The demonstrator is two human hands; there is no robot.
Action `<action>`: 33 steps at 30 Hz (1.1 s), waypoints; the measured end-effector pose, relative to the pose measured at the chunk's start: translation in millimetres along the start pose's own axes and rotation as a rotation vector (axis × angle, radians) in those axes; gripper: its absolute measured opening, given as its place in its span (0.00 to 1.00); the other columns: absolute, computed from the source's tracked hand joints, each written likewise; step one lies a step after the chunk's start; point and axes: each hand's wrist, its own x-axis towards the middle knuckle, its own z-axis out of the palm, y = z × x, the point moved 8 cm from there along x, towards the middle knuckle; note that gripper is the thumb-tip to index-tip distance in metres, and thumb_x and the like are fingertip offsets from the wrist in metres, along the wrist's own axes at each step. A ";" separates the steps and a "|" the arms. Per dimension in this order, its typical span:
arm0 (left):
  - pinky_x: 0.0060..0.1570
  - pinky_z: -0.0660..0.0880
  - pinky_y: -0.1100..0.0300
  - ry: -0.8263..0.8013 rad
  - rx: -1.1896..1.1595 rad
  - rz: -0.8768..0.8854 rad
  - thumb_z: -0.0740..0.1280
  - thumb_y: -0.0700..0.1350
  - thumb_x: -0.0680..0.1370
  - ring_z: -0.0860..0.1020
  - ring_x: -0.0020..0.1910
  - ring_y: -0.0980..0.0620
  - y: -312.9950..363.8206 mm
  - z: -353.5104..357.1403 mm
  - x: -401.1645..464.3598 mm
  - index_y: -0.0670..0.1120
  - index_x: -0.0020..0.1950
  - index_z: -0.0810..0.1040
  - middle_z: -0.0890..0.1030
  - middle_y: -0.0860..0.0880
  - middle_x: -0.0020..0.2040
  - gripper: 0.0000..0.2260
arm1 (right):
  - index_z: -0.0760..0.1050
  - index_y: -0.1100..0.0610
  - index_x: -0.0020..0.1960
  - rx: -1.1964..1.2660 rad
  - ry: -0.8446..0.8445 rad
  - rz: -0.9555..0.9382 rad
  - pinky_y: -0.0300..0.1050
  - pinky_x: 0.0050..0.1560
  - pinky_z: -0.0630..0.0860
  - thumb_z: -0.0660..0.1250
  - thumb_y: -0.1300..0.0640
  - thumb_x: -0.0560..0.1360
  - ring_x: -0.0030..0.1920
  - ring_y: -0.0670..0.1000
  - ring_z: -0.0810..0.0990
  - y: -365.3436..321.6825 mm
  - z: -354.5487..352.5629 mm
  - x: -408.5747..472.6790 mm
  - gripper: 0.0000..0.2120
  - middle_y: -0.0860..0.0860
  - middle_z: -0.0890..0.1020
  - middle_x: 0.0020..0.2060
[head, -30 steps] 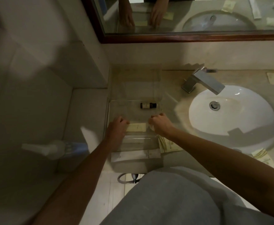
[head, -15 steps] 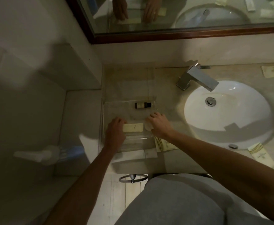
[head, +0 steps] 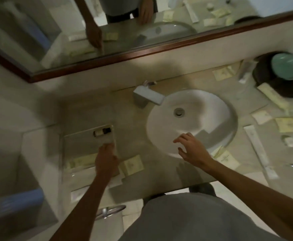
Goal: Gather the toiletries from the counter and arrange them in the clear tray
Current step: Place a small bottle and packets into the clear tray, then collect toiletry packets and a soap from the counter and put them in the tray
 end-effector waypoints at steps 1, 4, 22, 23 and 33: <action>0.52 0.75 0.47 0.074 -0.027 -0.008 0.67 0.34 0.64 0.74 0.56 0.39 10.4 -5.9 -4.5 0.44 0.60 0.76 0.74 0.41 0.60 0.24 | 0.78 0.54 0.58 0.005 0.001 0.025 0.48 0.56 0.75 0.70 0.60 0.72 0.55 0.52 0.74 24.7 -12.8 -12.4 0.15 0.51 0.79 0.53; 0.51 0.75 0.46 0.202 -0.024 0.170 0.69 0.31 0.60 0.75 0.53 0.40 96.8 1.1 -19.5 0.42 0.58 0.76 0.76 0.41 0.56 0.26 | 0.78 0.55 0.58 0.051 0.014 0.148 0.49 0.59 0.74 0.68 0.61 0.73 0.58 0.54 0.75 102.9 -49.8 -49.8 0.14 0.52 0.79 0.54; 0.57 0.71 0.52 -0.259 0.055 0.761 0.67 0.42 0.69 0.73 0.60 0.45 580.5 234.6 -54.4 0.45 0.68 0.69 0.73 0.45 0.63 0.27 | 0.75 0.54 0.65 -0.037 0.037 0.681 0.49 0.56 0.75 0.69 0.55 0.75 0.61 0.56 0.76 391.1 -183.8 -175.1 0.19 0.52 0.77 0.61; 0.57 0.71 0.51 -0.266 0.085 0.760 0.67 0.44 0.70 0.72 0.61 0.45 589.6 241.8 -49.1 0.45 0.69 0.68 0.72 0.45 0.64 0.27 | 0.75 0.56 0.65 -0.032 0.072 0.714 0.49 0.56 0.74 0.68 0.55 0.75 0.60 0.57 0.77 400.8 -189.3 -169.7 0.19 0.53 0.77 0.62; 0.53 0.74 0.49 -0.341 0.071 0.857 0.68 0.41 0.70 0.73 0.59 0.45 627.7 258.5 -24.6 0.45 0.63 0.72 0.71 0.45 0.64 0.20 | 0.76 0.55 0.60 0.113 0.224 0.909 0.54 0.54 0.74 0.66 0.53 0.74 0.57 0.59 0.75 472.4 -209.3 -76.9 0.15 0.56 0.76 0.58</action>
